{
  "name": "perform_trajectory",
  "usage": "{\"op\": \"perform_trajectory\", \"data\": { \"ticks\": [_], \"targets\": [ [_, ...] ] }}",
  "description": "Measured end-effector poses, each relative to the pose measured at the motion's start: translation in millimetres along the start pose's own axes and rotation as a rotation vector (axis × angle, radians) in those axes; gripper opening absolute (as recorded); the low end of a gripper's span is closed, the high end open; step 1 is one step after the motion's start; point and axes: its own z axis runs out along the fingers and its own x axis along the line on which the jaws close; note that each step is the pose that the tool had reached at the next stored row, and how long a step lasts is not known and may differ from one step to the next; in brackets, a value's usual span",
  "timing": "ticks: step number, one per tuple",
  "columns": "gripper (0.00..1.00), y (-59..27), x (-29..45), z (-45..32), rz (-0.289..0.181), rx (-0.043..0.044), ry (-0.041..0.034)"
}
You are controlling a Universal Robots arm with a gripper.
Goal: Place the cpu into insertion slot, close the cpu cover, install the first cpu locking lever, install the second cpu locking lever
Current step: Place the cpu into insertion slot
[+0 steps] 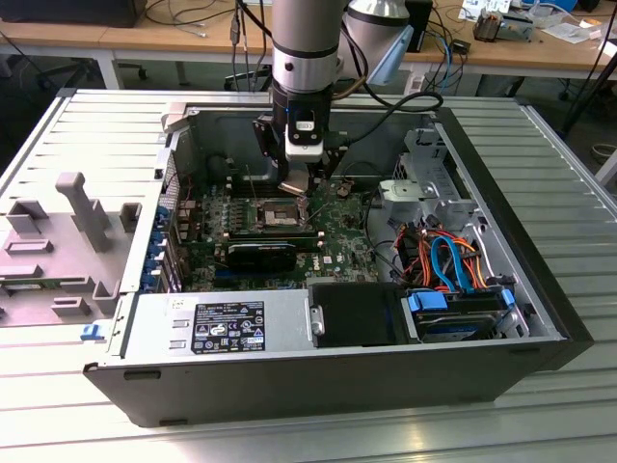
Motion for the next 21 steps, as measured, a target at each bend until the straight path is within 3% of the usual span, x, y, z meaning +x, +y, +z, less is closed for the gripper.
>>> {"op": "perform_trajectory", "data": {
  "ticks": [21],
  "targets": [
    [0.54, 0.0, 0.0, 0.0, 0.018, -0.0002, -0.0008]
  ]
}}
